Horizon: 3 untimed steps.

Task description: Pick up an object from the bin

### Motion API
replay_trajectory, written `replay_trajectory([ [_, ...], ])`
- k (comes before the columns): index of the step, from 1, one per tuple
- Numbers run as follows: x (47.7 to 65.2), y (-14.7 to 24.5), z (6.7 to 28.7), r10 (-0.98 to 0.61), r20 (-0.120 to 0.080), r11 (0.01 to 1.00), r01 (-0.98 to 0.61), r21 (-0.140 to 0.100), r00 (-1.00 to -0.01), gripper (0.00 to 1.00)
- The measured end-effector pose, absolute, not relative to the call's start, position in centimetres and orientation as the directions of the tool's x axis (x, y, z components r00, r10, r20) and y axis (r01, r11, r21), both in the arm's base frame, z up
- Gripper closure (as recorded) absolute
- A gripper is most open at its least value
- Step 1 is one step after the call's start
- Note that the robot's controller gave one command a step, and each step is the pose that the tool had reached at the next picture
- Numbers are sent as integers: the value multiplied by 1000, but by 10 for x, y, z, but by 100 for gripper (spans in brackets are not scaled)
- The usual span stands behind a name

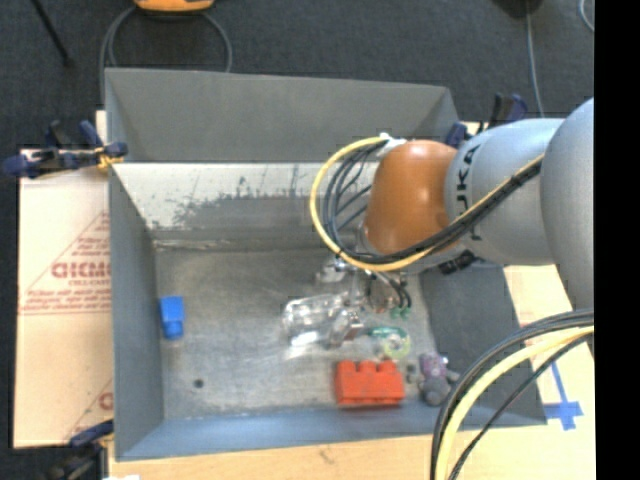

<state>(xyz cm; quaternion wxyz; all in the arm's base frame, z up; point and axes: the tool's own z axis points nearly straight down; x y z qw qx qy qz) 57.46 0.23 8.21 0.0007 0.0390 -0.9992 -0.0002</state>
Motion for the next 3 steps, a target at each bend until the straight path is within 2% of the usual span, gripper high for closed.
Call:
replay_trajectory([
  [1, 590, 8, 76, -37, 9, 999, -37, -1, -999, 0],
  [2, 585, 14, 78, 36, -7, 999, 36, -5, -999, 0],
  [3, 586, 15, 80, 37, -9, 999, 37, -2, -999, 100],
])
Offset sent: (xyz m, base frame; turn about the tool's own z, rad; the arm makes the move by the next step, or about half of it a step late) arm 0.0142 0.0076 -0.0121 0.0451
